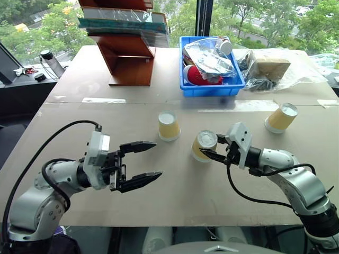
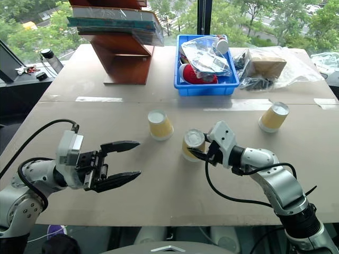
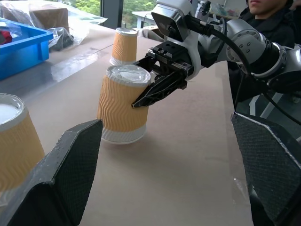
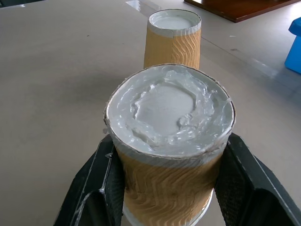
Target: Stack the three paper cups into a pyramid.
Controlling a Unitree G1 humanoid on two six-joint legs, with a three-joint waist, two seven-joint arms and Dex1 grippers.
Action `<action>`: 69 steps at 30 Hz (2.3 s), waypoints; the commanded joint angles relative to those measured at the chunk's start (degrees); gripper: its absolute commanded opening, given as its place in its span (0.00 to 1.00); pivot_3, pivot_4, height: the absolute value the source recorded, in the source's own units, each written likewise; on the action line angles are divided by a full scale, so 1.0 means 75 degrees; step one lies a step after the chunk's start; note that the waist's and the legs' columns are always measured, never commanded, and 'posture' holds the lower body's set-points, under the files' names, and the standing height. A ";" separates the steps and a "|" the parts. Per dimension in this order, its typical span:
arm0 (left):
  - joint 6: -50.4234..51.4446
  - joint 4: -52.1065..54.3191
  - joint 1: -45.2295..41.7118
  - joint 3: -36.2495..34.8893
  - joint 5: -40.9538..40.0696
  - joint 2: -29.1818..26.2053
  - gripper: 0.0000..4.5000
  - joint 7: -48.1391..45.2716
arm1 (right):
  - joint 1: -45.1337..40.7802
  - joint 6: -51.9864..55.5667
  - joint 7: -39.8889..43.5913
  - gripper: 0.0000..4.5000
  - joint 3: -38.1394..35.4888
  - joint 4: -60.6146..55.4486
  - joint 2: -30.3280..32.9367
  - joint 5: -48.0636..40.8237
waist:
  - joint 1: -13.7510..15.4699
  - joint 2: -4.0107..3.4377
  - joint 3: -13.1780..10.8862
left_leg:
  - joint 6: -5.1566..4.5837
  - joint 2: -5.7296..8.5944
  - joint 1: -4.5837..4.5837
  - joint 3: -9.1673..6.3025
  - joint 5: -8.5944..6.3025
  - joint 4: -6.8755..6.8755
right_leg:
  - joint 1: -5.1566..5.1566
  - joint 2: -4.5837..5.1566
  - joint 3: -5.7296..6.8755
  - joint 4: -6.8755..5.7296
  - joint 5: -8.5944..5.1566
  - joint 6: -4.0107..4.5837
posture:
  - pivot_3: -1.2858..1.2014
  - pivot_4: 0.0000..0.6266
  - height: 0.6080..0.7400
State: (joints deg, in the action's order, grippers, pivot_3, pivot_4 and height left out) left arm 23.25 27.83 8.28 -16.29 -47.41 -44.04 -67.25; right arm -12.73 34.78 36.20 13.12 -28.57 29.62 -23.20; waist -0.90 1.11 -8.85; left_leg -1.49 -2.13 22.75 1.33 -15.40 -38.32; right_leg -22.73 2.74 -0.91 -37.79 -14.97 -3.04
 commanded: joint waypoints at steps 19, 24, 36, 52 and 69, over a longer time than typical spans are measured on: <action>0.0092 0.0048 0.0599 -0.0957 -0.0287 -0.0298 1.00 -0.0334 | -0.1694 -0.1662 0.1365 0.41 0.1196 0.2443 -0.0744 0.1316 | 0.0003 -0.0002 -0.0001 | 0.0000 -0.0002 -0.0002 -0.0001 0.0000 0.0001 | -0.0007 -0.0004 0.0003 -0.0008 0.0000 0.0001 | 0.52 0.24 1.00; -0.0334 -0.0551 0.0944 -0.1185 0.0061 -0.0156 1.00 -0.0609 | -0.1597 -0.1775 0.1669 0.87 0.0823 0.2137 -0.0531 0.1139 | 0.0023 -0.0005 -0.0003 | 0.0000 0.0000 -0.0002 0.0004 0.0000 0.0001 | -0.0007 0.0001 0.0000 -0.0007 0.0000 0.0003 | 0.52 0.24 1.00; -0.0653 -0.0715 0.0479 -0.0909 -0.0084 0.0236 1.00 -0.0746 | -0.0514 0.0306 0.0290 0.99 -0.2998 -0.0450 0.0666 -0.0767 | 0.0094 -0.0003 -0.0006 | 0.0001 0.0002 0.0012 -0.0003 -0.0001 0.0003 | -0.0004 0.0021 0.0014 0.0004 0.0000 0.0002 | 0.52 0.24 1.00; 0.0387 0.0379 -0.1301 -0.0108 -0.0874 0.0292 1.00 0.0413 | -0.0468 0.0906 -0.2517 0.99 -0.4556 0.1883 0.0583 0.0695 | -0.0006 -0.0008 -0.0007 | 0.0000 0.0004 0.0001 0.0012 0.0000 0.0003 | -0.0008 -0.0012 -0.0018 -0.0007 0.0002 -0.0001 | 0.52 0.24 1.00; 0.0226 0.0288 -0.1066 -0.0119 -0.0693 0.0394 1.00 0.0390 | -0.1239 0.0298 -0.2550 0.99 -0.4469 0.3740 0.0270 0.0747 | 0.0015 -0.0010 -0.0008 | 0.0000 0.0004 0.0006 0.0017 0.0000 0.0004 | -0.0008 -0.0008 -0.0018 0.0001 0.0002 -0.0001 | 0.52 0.24 1.00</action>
State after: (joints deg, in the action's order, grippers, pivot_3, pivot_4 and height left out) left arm 25.99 28.77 0.24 -16.71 -52.72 -41.09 -64.03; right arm -21.04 38.97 17.26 -19.63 0.16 31.34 -18.00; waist -0.78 1.03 -8.91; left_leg -1.49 -2.10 22.80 1.46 -15.40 -38.29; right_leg -22.78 2.68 -1.04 -37.78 -14.96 -3.05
